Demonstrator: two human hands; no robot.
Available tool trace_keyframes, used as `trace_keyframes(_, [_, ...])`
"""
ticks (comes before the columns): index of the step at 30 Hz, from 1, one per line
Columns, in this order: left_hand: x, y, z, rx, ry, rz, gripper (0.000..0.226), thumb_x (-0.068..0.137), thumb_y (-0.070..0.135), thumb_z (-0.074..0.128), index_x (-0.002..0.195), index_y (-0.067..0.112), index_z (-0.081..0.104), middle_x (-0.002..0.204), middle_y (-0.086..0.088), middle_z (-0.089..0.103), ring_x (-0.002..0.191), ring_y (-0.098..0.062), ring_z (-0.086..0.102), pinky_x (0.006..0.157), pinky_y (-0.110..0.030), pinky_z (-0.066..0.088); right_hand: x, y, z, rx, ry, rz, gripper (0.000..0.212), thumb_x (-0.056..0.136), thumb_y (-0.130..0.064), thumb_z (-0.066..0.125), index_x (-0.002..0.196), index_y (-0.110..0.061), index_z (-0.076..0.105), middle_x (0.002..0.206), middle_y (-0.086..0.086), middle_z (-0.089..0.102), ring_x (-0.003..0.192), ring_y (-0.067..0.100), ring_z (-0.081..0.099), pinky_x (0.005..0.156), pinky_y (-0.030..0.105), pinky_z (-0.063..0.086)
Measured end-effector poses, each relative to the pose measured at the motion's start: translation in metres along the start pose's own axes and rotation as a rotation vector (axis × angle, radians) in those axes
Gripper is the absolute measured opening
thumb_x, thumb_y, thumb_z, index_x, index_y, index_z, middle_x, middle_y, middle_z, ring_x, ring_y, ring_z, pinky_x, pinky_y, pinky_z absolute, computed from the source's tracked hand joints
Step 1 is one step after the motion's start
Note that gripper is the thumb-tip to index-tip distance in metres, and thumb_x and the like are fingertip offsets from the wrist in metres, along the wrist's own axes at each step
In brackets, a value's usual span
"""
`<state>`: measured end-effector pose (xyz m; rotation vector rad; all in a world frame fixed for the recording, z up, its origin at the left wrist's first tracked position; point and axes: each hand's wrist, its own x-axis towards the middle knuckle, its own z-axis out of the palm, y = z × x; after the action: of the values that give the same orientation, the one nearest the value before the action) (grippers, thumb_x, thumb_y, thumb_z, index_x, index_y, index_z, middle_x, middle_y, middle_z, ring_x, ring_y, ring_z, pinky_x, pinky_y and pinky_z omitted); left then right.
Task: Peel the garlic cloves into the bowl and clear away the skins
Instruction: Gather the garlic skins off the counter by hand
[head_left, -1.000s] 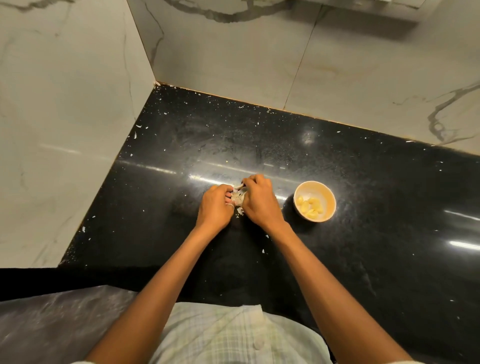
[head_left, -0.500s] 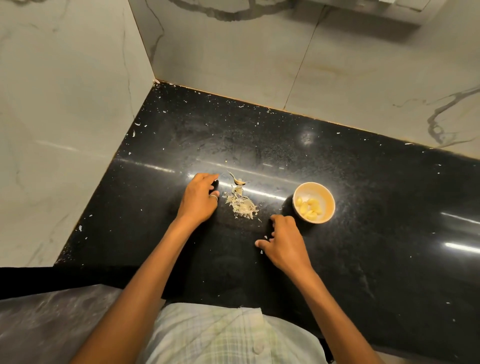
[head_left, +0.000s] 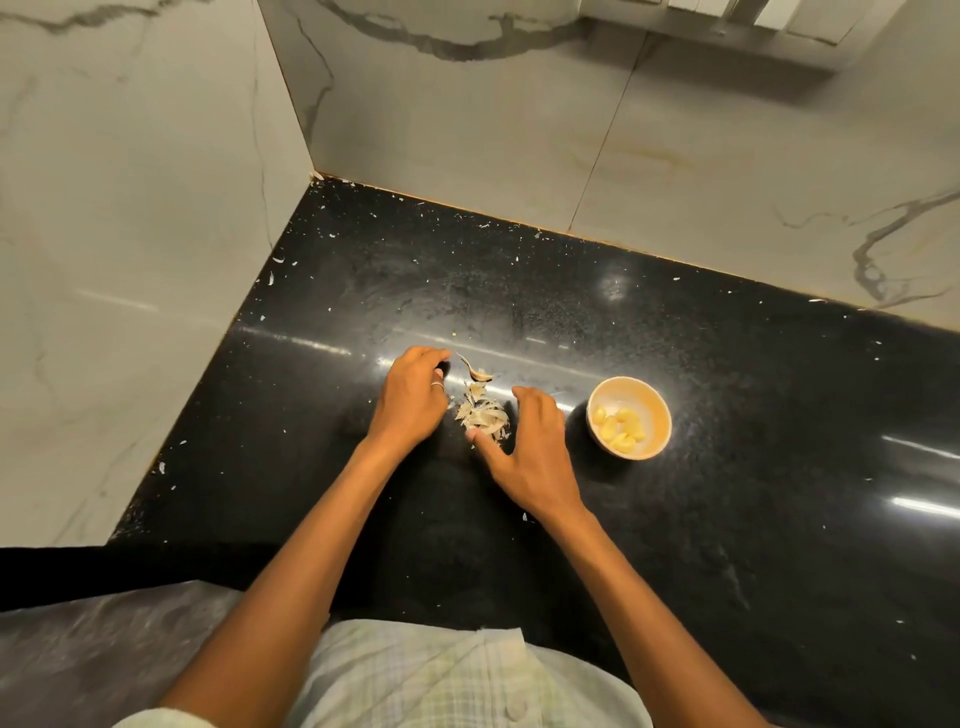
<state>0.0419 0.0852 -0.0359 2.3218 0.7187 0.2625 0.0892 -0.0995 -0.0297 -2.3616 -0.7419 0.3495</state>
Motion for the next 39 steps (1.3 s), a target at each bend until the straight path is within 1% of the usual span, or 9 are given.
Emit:
trace_keyframes(3, [0.001,0.002,-0.002,-0.047,0.024,-0.044,0.033,0.099,0.001,0.048,0.127,0.005,0.064,0.127,-0.012,0.062,0.116,-0.026,0.058,0.092,-0.020,0.036,-0.003,0.000,0.018,-0.112,-0.002,-0.066,0.091,0.088,-0.066,0.060,0.152,-0.007,0.030,0.157,0.013,0.030,0.149,0.028,0.025,0.122,0.041,0.029])
trace_keyframes(5, [-0.001,0.003,-0.002,-0.086,0.045,-0.071,0.032,0.099,0.002,0.048,0.126,0.006,0.064,0.126,-0.011,0.061,0.114,-0.024,0.058,0.089,-0.020,0.037,0.004,-0.001,0.030,-0.160,0.003,-0.091,0.096,0.089,-0.069,0.054,0.154,-0.005,0.025,0.162,0.017,0.024,0.153,0.031,0.018,0.125,0.044,0.024])
trace_keyframes(12, [-0.005,-0.002,0.000,-0.182,0.085,-0.147,0.035,0.100,0.003,0.049,0.131,0.009,0.064,0.128,-0.006,0.062,0.114,-0.017,0.060,0.094,-0.019,0.041,0.053,-0.007,0.040,-0.189,-0.013,-0.248,0.081,0.094,-0.060,0.047,0.151,-0.003,0.035,0.158,0.019,0.034,0.149,0.034,0.029,0.123,0.046,0.028])
trace_keyframes(16, [-0.004,-0.005,0.000,-0.210,0.078,-0.174,0.034,0.101,0.006,0.051,0.132,0.012,0.063,0.129,-0.004,0.062,0.114,-0.014,0.060,0.094,-0.019,0.043,0.066,-0.002,0.040,-0.200,0.044,-0.427,0.043,0.100,-0.043,0.055,0.123,-0.007,0.058,0.129,0.011,0.055,0.122,0.030,0.051,0.104,0.044,0.042])
trace_keyframes(21, [-0.003,-0.007,0.000,-0.230,0.075,-0.194,0.034,0.100,0.007,0.053,0.133,0.012,0.062,0.129,-0.004,0.062,0.114,-0.012,0.060,0.095,-0.020,0.045,0.059,0.004,0.042,-0.135,0.147,-0.526,0.018,0.100,-0.022,0.061,0.098,-0.005,0.064,0.105,0.008,0.062,0.097,0.026,0.055,0.083,0.038,0.049])
trace_keyframes(25, [-0.003,-0.006,-0.001,-0.239,0.061,-0.200,0.034,0.101,0.008,0.054,0.134,0.011,0.061,0.130,-0.005,0.061,0.114,-0.012,0.059,0.095,-0.019,0.045,0.052,0.009,0.037,-0.115,0.141,-0.493,0.014,0.098,-0.020,0.063,0.098,-0.005,0.063,0.098,0.008,0.060,0.092,0.026,0.053,0.078,0.041,0.049])
trace_keyframes(28, [-0.002,-0.006,-0.001,-0.249,0.071,-0.207,0.033,0.101,0.008,0.054,0.133,0.011,0.061,0.130,-0.005,0.062,0.114,-0.012,0.059,0.095,-0.019,0.045,0.045,0.009,0.031,-0.233,0.111,-0.454,0.039,0.095,-0.039,0.062,0.122,-0.011,0.060,0.118,0.007,0.059,0.110,0.025,0.052,0.095,0.039,0.045])
trace_keyframes(30, [-0.002,-0.006,-0.001,-0.254,0.074,-0.214,0.033,0.101,0.009,0.054,0.132,0.011,0.062,0.129,-0.004,0.063,0.114,-0.011,0.060,0.095,-0.020,0.046,0.044,0.008,0.029,-0.325,0.079,-0.479,0.045,0.094,-0.049,0.058,0.126,-0.016,0.059,0.124,0.003,0.056,0.115,0.024,0.050,0.098,0.039,0.041])
trace_keyframes(39, [-0.002,-0.003,-0.004,-0.248,0.053,-0.231,0.033,0.100,0.010,0.056,0.133,0.012,0.062,0.128,-0.003,0.062,0.112,-0.010,0.059,0.093,-0.018,0.044,0.059,0.015,0.025,-0.434,0.085,-0.605,0.027,0.102,-0.038,0.051,0.094,-0.014,0.060,0.093,0.006,0.056,0.079,0.023,0.047,0.066,0.040,0.043])
